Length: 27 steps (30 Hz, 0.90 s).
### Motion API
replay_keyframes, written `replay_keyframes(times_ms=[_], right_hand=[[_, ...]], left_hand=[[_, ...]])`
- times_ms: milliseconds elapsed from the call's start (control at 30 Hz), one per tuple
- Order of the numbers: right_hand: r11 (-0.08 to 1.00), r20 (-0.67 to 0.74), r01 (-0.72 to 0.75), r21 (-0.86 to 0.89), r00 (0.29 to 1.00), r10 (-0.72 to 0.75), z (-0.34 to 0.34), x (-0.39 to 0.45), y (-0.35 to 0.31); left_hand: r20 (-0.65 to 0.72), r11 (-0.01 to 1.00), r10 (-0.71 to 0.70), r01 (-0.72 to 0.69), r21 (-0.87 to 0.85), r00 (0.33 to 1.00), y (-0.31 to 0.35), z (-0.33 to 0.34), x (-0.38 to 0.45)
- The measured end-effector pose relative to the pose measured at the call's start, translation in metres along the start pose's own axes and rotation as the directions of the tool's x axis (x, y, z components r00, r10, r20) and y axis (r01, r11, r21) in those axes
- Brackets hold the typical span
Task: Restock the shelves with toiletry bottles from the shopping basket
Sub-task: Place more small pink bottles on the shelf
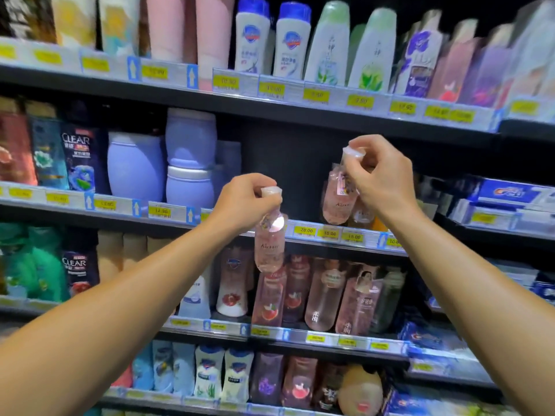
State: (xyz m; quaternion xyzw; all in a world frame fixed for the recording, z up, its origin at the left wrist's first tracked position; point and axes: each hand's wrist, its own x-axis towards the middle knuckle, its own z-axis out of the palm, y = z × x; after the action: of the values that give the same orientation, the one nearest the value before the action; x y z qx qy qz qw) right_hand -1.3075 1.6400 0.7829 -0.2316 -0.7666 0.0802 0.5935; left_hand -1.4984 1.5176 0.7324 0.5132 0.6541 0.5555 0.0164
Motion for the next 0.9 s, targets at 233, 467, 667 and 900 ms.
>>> replay_keyframes(times_ms=[233,467,667,900], right_hand=[[0.999,0.052,-0.036,0.020,0.998,0.035,0.022,0.014,0.028],[0.985,0.140,-0.153,-0.082,0.976,0.164,0.050,0.020,0.049],[0.972,0.203,-0.116,-0.203,0.966,0.158,0.057,0.025,0.052],[0.978,0.173,-0.055,-0.202,0.981,0.091,0.045,0.015,0.043]], left_hand=[[0.007,1.000,-0.006,0.006,0.002,1.000,-0.002,0.011,0.008],[0.008,0.999,-0.004,0.004,0.031,1.000,-0.005,0.017,0.014],[0.000,1.000,-0.016,0.016,0.018,1.000,-0.006,0.019,0.017],[0.014,1.000,-0.006,0.007,-0.011,1.000,-0.004,0.016,0.023]])
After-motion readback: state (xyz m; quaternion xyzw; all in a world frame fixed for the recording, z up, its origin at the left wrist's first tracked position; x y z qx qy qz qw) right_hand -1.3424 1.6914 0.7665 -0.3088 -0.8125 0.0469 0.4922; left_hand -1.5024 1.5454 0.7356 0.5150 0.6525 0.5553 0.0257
